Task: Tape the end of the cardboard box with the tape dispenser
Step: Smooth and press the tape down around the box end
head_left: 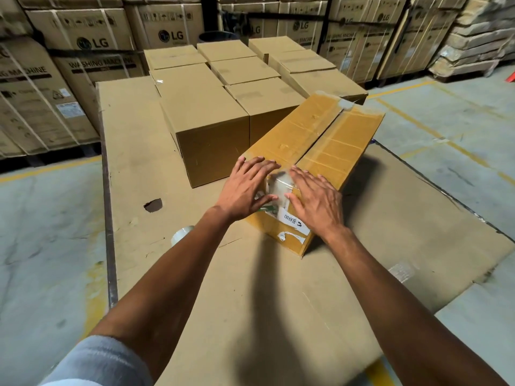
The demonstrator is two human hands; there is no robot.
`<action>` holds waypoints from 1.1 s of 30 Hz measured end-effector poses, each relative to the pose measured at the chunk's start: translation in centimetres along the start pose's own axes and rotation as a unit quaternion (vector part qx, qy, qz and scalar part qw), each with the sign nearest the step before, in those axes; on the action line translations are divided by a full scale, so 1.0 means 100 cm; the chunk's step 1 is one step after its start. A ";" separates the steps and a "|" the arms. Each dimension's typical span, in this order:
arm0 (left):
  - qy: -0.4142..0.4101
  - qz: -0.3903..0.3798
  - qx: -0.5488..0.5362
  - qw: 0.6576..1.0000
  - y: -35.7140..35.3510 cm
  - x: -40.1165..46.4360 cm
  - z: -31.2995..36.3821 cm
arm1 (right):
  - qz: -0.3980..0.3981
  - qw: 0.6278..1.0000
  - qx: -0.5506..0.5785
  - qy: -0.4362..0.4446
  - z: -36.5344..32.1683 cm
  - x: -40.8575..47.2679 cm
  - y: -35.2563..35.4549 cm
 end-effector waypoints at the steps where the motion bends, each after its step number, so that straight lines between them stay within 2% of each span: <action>1: -0.014 -0.001 0.008 1.000 0.000 -0.003 0.001 | 0.015 1.000 0.006 0.010 0.000 -0.002 -0.001; 6: -0.015 0.000 0.040 0.999 0.001 -0.004 0.003 | 0.014 1.000 0.008 0.014 0.001 -0.001 -0.006; 10: -0.007 0.002 0.076 0.997 0.005 0.004 0.009 | -0.028 0.997 -0.063 0.018 0.001 0.004 -0.010; 15: 0.001 -0.022 0.123 0.992 0.013 0.015 0.016 | -0.078 0.993 -0.085 -0.014 0.000 0.010 -0.012; 18: -0.010 -0.031 0.122 0.992 0.018 0.016 0.022 | -0.044 0.998 -0.053 -0.001 -0.003 0.006 -0.003; 23: -0.083 0.004 0.071 0.994 0.021 0.001 0.035 | 0.082 0.995 0.030 0.054 -0.011 -0.010 0.007; 26: -0.070 0.018 0.040 0.997 0.015 -0.003 0.036 | 0.105 0.993 0.046 0.039 -0.011 -0.011 0.006; 29: -0.057 0.005 0.031 0.998 0.013 0.004 0.034 | 0.075 0.995 0.058 0.019 -0.011 -0.006 0.002; 33: -0.056 -0.031 0.059 0.996 0.011 0.015 0.030 | -0.012 0.999 0.044 -0.022 -0.012 0.002 -0.007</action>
Point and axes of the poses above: each hand's wrist, its own x-axis towards the middle knuckle, its own y-axis out of the back of the hand, z = x × y, the point moved 7 cm from there along x, towards the middle knuckle, and after that the axes turned 2 degrees about -x, right-handed, at the moved point
